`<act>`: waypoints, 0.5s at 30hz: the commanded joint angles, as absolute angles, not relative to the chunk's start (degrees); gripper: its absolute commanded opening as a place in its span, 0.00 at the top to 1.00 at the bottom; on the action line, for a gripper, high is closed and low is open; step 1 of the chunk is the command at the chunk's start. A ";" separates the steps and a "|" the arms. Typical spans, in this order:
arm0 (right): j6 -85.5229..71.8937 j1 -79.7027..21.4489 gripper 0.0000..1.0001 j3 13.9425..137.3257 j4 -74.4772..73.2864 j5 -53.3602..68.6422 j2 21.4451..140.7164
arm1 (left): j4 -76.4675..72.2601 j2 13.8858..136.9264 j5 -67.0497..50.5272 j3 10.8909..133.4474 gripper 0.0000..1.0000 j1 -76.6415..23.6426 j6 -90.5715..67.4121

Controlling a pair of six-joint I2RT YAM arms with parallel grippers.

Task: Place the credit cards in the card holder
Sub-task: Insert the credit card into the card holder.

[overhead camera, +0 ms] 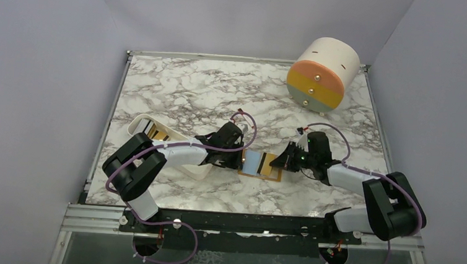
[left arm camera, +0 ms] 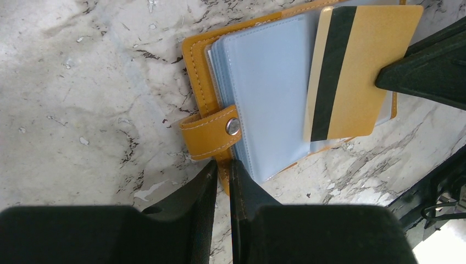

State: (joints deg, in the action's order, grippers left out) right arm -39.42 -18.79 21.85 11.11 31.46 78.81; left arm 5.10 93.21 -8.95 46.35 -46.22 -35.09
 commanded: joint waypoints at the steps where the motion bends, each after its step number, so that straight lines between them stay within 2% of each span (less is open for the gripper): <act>1: -38.40 -19.16 0.99 20.90 9.78 26.31 74.86 | 5.42 94.66 -8.43 45.01 0.83 -46.80 -35.24; 15: -39.99 -21.54 0.99 21.15 10.89 29.28 80.88 | 4.96 94.84 -8.79 45.22 0.83 -46.97 -35.94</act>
